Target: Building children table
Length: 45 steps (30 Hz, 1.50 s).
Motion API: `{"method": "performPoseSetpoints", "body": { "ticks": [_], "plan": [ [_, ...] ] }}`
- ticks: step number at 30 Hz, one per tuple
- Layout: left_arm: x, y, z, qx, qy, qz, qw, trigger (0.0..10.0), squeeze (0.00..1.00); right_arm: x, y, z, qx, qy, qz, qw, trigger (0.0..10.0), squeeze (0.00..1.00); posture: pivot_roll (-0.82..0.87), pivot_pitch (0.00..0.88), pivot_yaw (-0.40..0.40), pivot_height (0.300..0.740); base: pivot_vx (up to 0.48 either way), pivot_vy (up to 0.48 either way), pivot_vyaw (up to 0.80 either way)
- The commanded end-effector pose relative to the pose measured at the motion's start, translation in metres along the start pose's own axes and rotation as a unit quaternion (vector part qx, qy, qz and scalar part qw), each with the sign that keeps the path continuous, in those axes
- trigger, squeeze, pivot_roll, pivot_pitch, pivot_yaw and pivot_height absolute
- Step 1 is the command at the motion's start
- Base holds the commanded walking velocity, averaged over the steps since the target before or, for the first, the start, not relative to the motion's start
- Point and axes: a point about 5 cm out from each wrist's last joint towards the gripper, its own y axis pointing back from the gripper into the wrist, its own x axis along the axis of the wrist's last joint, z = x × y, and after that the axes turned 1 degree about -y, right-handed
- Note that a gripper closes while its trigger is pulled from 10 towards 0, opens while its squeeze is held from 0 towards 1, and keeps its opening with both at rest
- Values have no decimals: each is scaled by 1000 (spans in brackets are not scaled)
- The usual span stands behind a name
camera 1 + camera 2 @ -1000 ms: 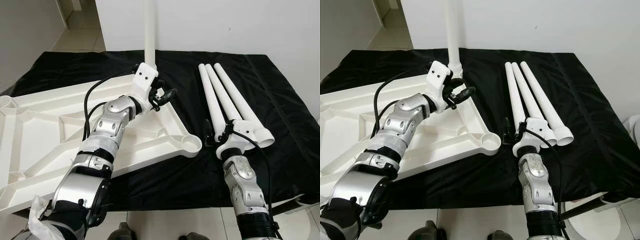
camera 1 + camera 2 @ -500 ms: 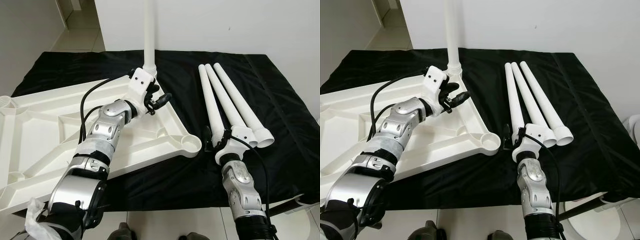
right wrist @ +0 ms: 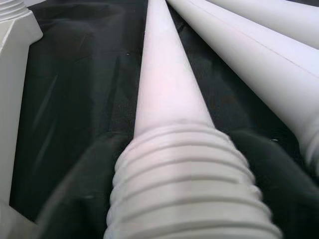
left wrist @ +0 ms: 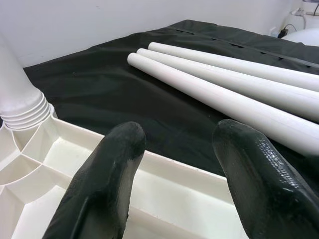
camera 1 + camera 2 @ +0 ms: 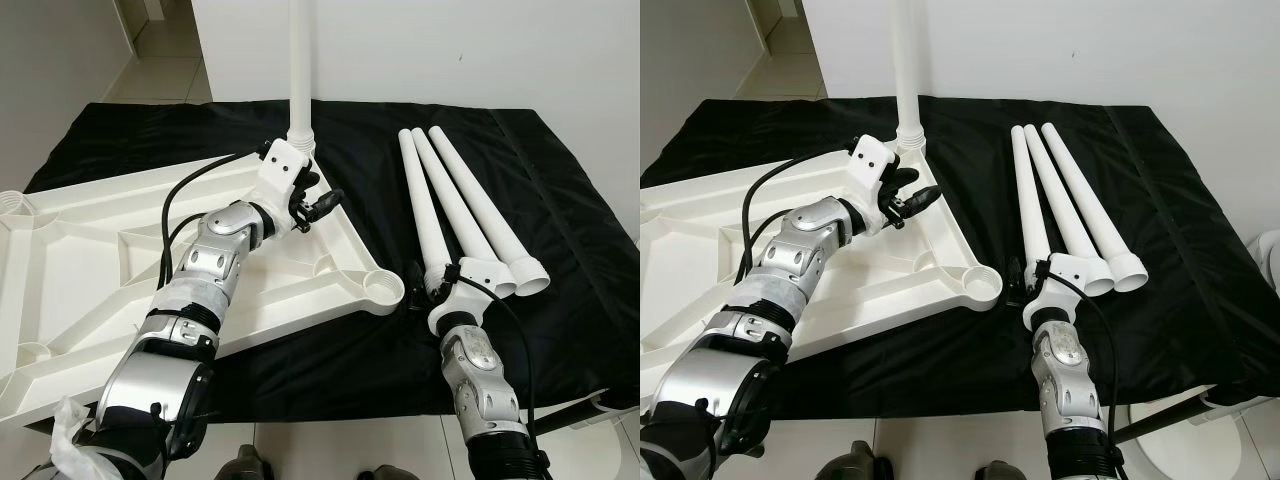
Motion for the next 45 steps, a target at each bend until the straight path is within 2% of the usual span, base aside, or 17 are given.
{"method": "performPoseSetpoints", "body": {
  "ticks": [1,8,14,15,16,18,19,21,24,25,28,33,34,37,41,45],
  "plan": [
    [4,0,-6,44,-14,2,999,10000,0,-4,2,1,0,4,-10,1000,0,0,-5,0,9,740,0,0,0],
    [9,0,-12,52,-15,4,999,10000,0,3,4,4,-4,-9,12,1000,0,0,-14,0,17,740,0,0,0],
    [11,0,-14,53,-13,4,999,10000,0,6,4,4,2,2,19,1000,0,0,-13,0,20,740,0,0,0],
    [12,-1,-14,53,-16,5,998,10000,0,7,4,6,1,11,19,1000,2549,0,-21,0,30,740,0,0,0],
    [14,-1,-15,53,-17,6,998,10000,0,8,3,7,5,17,21,1000,10000,0,-21,0,30,740,0,0,0],
    [14,-1,-15,53,-17,6,998,10000,0,8,3,7,5,17,21,1000,10000,0,-21,0,30,740,0,0,0],
    [17,-2,-17,52,-15,8,998,10000,0,14,3,9,10,46,39,998,10000,0,-22,0,32,740,0,0,0],
    [18,-2,-18,52,-14,9,998,10000,0,16,3,10,12,56,46,997,10000,0,-22,0,32,740,0,0,0],
    [22,-1,-22,53,1,16,998,10000,0,25,3,12,-12,111,78,991,10000,0,-22,0,30,740,0,0,0],
    [22,-1,-22,53,1,16,998,10000,0,25,3,12,-12,111,78,991,10000,0,-22,0,30,740,0,0,0],
    [26,0,-25,47,2,21,999,10000,0,38,6,13,-25,153,123,980,10000,0,-16,0,25,740,0,0,0],
    [29,0,-24,35,2,24,999,10000,0,45,8,11,5,134,140,981,10000,0,-15,0,23,740,0,0,0],
    [35,-2,-23,21,14,32,999,10000,0,57,9,8,29,97,175,979,10000,0,-14,0,20,740,0,0,0],
    [37,-3,-22,13,25,37,999,10000,0,62,9,7,35,89,192,977,10000,0,-14,0,20,740,0,0,0],
    [45,-6,-18,-28,74,53,995,10000,0,79,13,0,54,81,247,964,10000,0,-13,0,22,740,0,0,0],
    [50,-7,-15,-48,83,59,994,10000,0,87,13,-4,68,81,268,958,10000,0,-11,0,25,740,0,0,0]
  ]
}}
